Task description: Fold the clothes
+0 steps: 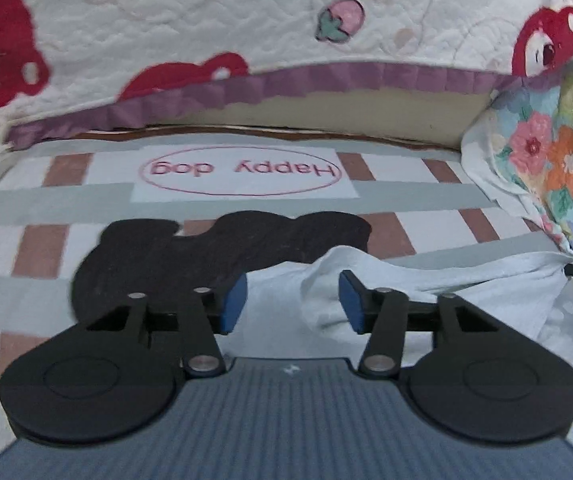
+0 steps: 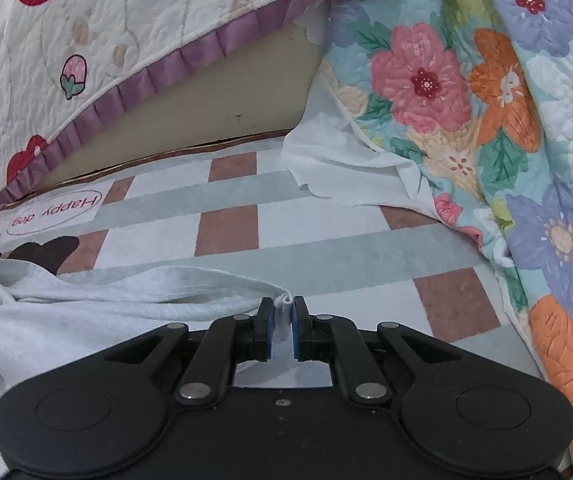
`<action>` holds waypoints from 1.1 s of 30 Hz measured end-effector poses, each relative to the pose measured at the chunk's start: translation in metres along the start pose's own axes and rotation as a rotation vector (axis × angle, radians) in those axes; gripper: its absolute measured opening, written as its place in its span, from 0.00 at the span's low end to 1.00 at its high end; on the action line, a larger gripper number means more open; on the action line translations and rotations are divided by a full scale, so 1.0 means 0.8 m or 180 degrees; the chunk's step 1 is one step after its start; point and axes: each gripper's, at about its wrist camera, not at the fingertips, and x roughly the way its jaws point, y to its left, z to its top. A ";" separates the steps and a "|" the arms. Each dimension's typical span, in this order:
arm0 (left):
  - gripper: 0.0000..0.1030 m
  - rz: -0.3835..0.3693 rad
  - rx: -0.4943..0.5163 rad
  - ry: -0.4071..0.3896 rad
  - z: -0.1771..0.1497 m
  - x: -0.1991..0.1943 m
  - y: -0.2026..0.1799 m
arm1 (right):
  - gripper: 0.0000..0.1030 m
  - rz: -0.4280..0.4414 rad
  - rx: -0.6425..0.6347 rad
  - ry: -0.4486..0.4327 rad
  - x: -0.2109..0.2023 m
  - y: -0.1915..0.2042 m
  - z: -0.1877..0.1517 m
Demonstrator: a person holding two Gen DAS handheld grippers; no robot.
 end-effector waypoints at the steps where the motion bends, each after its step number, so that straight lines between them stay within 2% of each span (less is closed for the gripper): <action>1: 0.49 0.0052 0.0082 0.0057 0.002 0.011 -0.003 | 0.10 0.0019 0.0005 -0.0002 0.000 -0.001 0.000; 2: 0.46 0.0214 0.0269 0.0114 0.001 0.023 -0.005 | 0.10 0.0040 0.0002 -0.0012 0.000 -0.002 0.001; 3: 0.24 0.0377 0.0455 0.0171 0.001 0.035 -0.008 | 0.10 0.0065 0.0003 -0.0019 -0.001 -0.002 0.002; 4: 0.09 0.0539 0.0641 0.0229 0.000 0.047 -0.011 | 0.11 0.0101 0.0010 -0.0021 -0.001 -0.003 0.003; 5: 0.06 0.0654 0.0779 0.0250 0.000 0.055 -0.013 | 0.12 0.0139 0.0011 -0.0023 -0.002 -0.004 0.003; 9: 0.06 0.0614 0.0713 -0.0144 -0.002 0.019 -0.012 | 0.14 0.0292 0.0055 0.0050 -0.004 -0.009 0.004; 12: 0.06 0.0785 0.0677 -0.0499 -0.016 -0.017 -0.021 | 0.16 0.0323 0.0099 0.0084 -0.009 -0.011 0.001; 15: 0.06 0.0960 0.0450 -0.0741 -0.038 -0.044 -0.020 | 0.20 0.0345 0.0223 0.0158 -0.006 -0.014 -0.009; 18: 0.06 0.1202 0.0217 -0.0600 -0.063 -0.048 -0.001 | 0.20 0.0323 0.0312 0.0262 -0.001 -0.015 -0.022; 20: 0.06 0.1133 -0.0088 -0.0397 -0.072 -0.044 0.024 | 0.20 0.0314 0.0372 0.0353 0.004 -0.014 -0.033; 24: 0.06 0.0797 -0.0455 -0.0384 -0.071 -0.047 0.050 | 0.20 0.0466 0.0722 0.0414 0.006 -0.021 -0.045; 28: 0.06 0.0879 -0.0222 -0.0391 -0.074 -0.040 0.029 | 0.24 0.0648 0.1028 0.0370 0.010 -0.025 -0.031; 30: 0.06 0.0856 -0.0222 -0.0338 -0.074 -0.035 0.028 | 0.35 0.0663 0.1107 0.0340 0.018 -0.025 -0.019; 33: 0.07 0.0793 -0.0328 -0.0279 -0.075 -0.031 0.033 | 0.37 0.0616 0.1312 0.0372 0.038 -0.036 -0.006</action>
